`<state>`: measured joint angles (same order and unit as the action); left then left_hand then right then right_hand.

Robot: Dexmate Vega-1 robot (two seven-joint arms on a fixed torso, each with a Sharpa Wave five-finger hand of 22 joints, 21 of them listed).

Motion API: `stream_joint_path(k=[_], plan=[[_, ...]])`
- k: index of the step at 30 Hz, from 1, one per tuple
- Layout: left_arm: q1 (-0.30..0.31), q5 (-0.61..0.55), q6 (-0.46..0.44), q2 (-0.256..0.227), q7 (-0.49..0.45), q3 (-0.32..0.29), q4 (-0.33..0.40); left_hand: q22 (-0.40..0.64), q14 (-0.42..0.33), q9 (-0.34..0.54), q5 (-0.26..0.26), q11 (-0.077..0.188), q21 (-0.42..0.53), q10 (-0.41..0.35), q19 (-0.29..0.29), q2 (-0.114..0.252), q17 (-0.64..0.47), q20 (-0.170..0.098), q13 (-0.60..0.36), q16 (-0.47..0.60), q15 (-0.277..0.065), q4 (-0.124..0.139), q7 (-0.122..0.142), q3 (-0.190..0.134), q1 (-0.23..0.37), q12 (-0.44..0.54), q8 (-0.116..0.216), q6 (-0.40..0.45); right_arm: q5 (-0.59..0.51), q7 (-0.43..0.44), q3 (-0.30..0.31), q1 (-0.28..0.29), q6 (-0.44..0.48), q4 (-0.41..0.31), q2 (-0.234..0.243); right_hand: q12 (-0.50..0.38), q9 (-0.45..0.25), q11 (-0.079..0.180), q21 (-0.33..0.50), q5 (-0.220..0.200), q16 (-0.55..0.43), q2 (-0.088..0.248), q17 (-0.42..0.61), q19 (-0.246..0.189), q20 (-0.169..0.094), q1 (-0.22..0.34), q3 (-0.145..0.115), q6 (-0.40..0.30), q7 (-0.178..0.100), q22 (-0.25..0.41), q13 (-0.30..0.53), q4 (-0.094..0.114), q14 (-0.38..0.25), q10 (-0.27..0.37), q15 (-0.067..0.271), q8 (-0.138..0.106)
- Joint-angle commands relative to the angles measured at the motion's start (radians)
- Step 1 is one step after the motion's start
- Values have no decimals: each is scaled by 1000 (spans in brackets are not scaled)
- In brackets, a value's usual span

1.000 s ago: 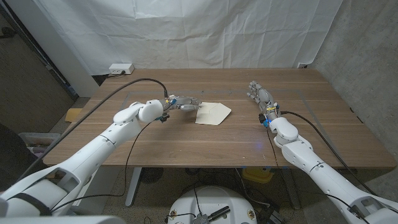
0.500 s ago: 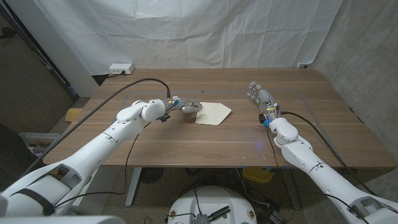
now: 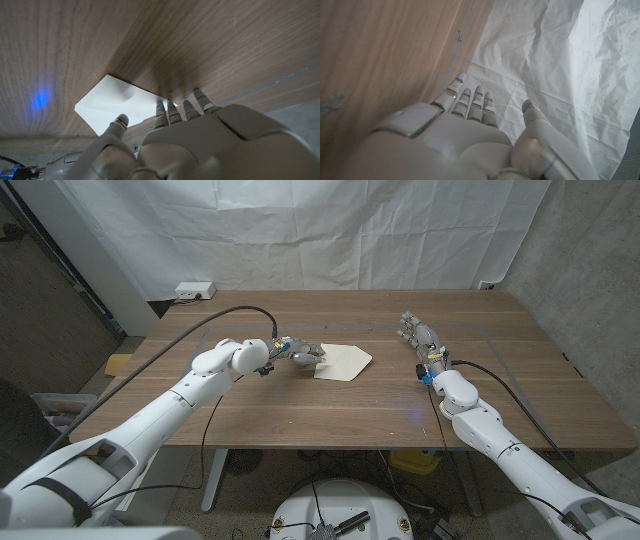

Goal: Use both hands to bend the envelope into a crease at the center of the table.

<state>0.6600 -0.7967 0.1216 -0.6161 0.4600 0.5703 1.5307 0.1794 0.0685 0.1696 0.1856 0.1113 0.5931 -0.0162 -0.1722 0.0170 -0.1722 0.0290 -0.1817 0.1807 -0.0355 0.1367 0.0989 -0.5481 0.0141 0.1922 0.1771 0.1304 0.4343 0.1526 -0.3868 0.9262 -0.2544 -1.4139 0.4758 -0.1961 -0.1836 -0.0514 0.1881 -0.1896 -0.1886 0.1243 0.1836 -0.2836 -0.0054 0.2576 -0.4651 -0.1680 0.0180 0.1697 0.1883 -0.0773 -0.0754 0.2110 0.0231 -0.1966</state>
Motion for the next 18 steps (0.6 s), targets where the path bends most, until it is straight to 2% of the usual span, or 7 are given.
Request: stream_joint_path(k=[1, 6, 9, 12, 15, 18], plan=[[-19, -68, -2, 4, 34, 27, 0, 2, 17, 4, 11, 10, -14, 5, -43, -29, -2, 16, 0, -4, -22, -6, -3, 17, -3, 2, 3, -1, -3, 10, -3, 6, 12, -11, -1, -4, -2, -3, 7, -1, -8, 0, 6, -4, 1, -5, 0, -13, 3, 3, 6, -3, -12, 10, -6, -3], [-25, -89, -15, 12, 53, 35, 0, 3, 33, 5, 19, 10, -34, 24, -73, -70, -2, 39, -1, -4, -7, -12, -14, 46, -3, -2, -6, -38, -2, 21, -4, 9, 37, -24, -1, -7, -2, -9, 11, -1, -12, -1, 6, -13, 3, -9, 1, -18, 8, 3, 6, -2, -25, 19, -12, -4], [-28, -99, -22, 18, 63, 39, -1, 4, 45, 5, 22, 2, -41, 32, -85, -77, -3, 46, -1, -6, 3, -12, -18, 53, -4, -4, -6, -48, -6, 39, -3, 16, 67, -47, 6, -10, -2, -20, 19, -1, -21, -2, 7, -40, 9, -15, 3, -27, 14, 3, 5, 0, -53, 32, -32, -6], [-27, -103, -23, 22, 63, 40, -1, 5, 47, 5, 24, -1, -45, 30, -90, -79, -3, 48, -1, -5, 5, -10, -20, 57, -6, -2, -5, -51, -14, 62, -1, 29, 110, -87, 21, -17, -2, -35, 26, -1, -27, -1, 6, -65, 18, -17, 0, -45, 25, 3, 5, -2, -80, 59, -40, -10], [-25, -110, -28, 26, 64, 41, 1, 5, 45, 5, 25, -2, -46, 25, -91, -80, -4, 47, -1, -3, 3, -8, -22, 60, -8, 1, -4, -52, -20, 96, 5, 49, 174, -149, 39, -22, -2, -35, 30, -1, -31, 1, 5, -87, 25, -18, -3, -64, 33, 3, 5, -3, -105, 82, -49, -14], [-23, -113, -34, 29, 64, 39, 3, 5, 45, 5, 26, -2, -47, 25, -94, -80, -4, 46, -1, -2, 2, -6, -23, 62, -9, 1, -3, -52, -15, 124, 14, 74, 237, -214, 54, -30, -2, -51, 37, 0, -36, 3, 4, -122, 43, -20, -7, -89, 46, 3, 4, -4, -139, 121, -66, -18]])
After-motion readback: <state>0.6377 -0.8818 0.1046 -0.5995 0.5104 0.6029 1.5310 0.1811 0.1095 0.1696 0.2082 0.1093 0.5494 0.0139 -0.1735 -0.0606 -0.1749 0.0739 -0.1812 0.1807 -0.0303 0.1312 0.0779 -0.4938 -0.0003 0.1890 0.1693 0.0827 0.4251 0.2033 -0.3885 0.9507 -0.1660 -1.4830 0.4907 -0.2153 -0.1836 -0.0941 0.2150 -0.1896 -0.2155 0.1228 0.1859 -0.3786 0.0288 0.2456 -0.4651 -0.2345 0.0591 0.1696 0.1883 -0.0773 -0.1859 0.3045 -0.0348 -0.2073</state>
